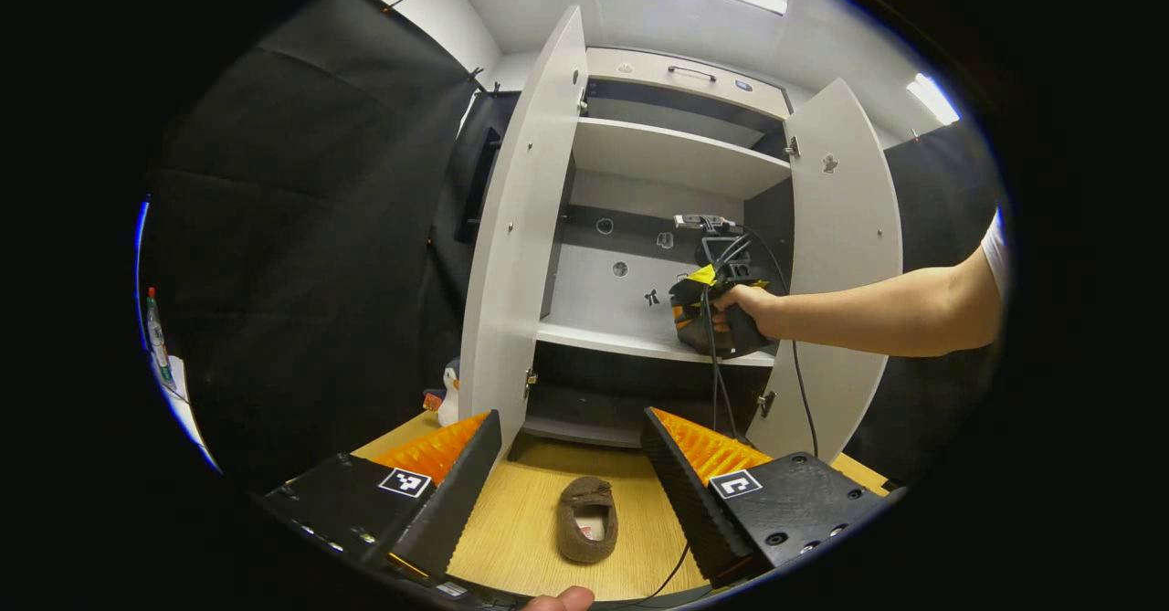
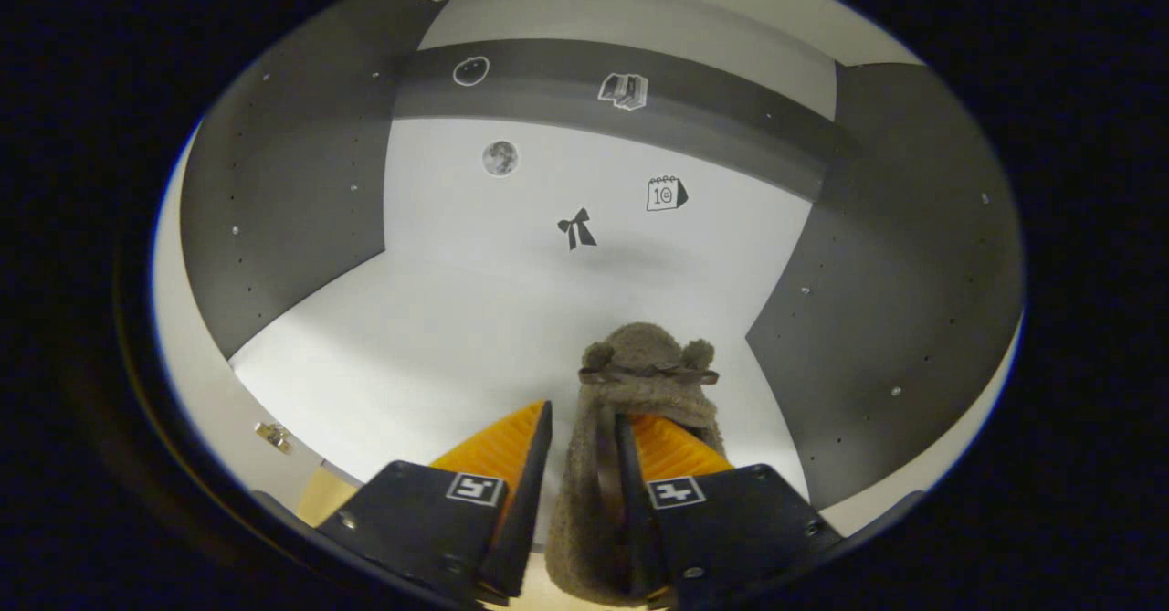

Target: Grab one shoe with the right hand and put it into the shoe cabinet, grab the other shoe with the left hand and put it into the shoe cabinet; then close the right door with the right hand and the left door with the left hand.

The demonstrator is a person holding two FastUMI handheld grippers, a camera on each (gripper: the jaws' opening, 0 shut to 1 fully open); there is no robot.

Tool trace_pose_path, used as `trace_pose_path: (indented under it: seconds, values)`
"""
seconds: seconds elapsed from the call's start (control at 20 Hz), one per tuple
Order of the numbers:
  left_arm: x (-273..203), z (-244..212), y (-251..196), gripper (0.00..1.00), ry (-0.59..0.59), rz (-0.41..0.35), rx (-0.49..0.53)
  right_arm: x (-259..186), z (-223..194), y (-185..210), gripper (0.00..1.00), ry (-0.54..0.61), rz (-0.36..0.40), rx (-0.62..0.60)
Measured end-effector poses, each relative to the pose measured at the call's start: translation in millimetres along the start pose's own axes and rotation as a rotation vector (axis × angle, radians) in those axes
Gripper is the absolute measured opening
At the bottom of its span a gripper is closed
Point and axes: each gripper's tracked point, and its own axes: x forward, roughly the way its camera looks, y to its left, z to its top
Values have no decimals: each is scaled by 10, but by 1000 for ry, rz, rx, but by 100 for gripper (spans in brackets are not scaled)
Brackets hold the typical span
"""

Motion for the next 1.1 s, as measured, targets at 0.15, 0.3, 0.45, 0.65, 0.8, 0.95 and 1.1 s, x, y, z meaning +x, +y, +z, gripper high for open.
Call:
trace_pose_path:
  seconds: [0.15,0.3,0.45,0.65,0.8,0.95,1.1]
  values:
    - [38,3,-40,95,-6,-17,5,-318,37,-13,55,-24,31,-11]
    - [54,-25,-109,95,-2,-37,2,-790,153,-72,55,-125,62,-5]
    - [84,-56,-179,95,5,-60,0,-1316,161,-83,55,-221,108,6]
    - [109,-66,-288,95,3,-93,9,-1958,-9,-160,67,-328,148,43]
    - [103,-83,-377,95,-6,-105,22,-2273,-429,-261,69,-390,120,88]
    - [67,-171,-499,95,15,-135,21,-2504,-1032,-227,71,-414,119,129]
    - [51,-300,-551,95,42,-138,37,-2632,-1648,-224,71,-441,89,108]
